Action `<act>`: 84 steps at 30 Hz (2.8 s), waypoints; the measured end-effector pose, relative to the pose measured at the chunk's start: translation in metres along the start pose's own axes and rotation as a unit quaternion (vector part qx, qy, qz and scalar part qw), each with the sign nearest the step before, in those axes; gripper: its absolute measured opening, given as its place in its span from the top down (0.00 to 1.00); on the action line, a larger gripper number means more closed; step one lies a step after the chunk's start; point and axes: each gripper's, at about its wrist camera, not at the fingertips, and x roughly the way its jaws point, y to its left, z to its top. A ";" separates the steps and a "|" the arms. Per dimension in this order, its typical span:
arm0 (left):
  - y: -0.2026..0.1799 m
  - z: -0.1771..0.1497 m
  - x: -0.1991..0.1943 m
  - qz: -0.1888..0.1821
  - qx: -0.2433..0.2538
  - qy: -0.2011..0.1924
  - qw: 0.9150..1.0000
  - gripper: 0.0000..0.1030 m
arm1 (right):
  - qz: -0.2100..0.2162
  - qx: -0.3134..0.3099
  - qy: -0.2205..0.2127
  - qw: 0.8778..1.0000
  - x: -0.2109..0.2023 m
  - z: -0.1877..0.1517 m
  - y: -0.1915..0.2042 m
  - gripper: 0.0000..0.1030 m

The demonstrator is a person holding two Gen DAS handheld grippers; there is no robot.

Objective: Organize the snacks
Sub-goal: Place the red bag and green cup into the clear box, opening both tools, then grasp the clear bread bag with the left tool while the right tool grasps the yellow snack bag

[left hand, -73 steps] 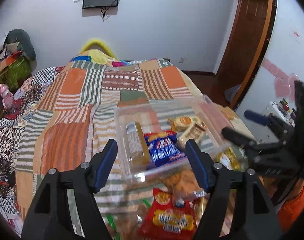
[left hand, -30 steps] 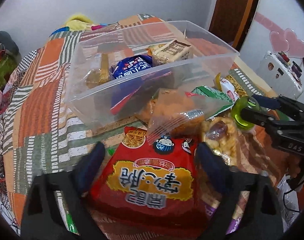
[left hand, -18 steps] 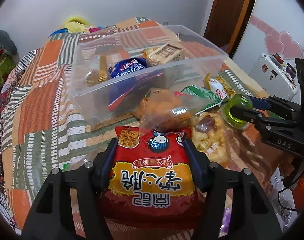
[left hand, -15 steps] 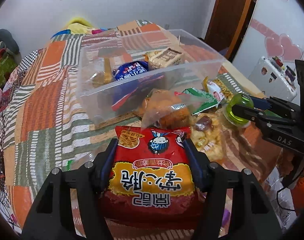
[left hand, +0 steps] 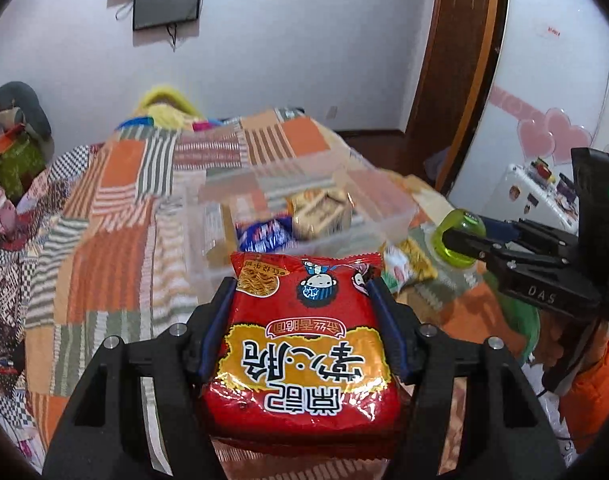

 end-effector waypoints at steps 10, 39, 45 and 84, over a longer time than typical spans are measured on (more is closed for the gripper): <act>0.008 0.042 0.030 0.001 -0.015 -0.021 1.000 0.37 | -0.007 -0.002 -0.024 1.000 0.019 0.032 0.004 0.58; 0.029 0.074 0.134 0.057 -0.030 0.035 0.997 0.34 | -0.019 -0.005 0.040 0.999 0.074 0.041 -0.005 0.58; 0.032 0.073 0.094 0.056 -0.027 0.011 0.998 0.31 | -0.023 -0.012 0.018 0.999 0.051 0.047 -0.006 0.52; 0.083 -0.084 0.086 0.066 -0.104 0.144 0.982 0.00 | -0.027 0.031 0.109 0.993 0.058 -0.026 -0.034 0.21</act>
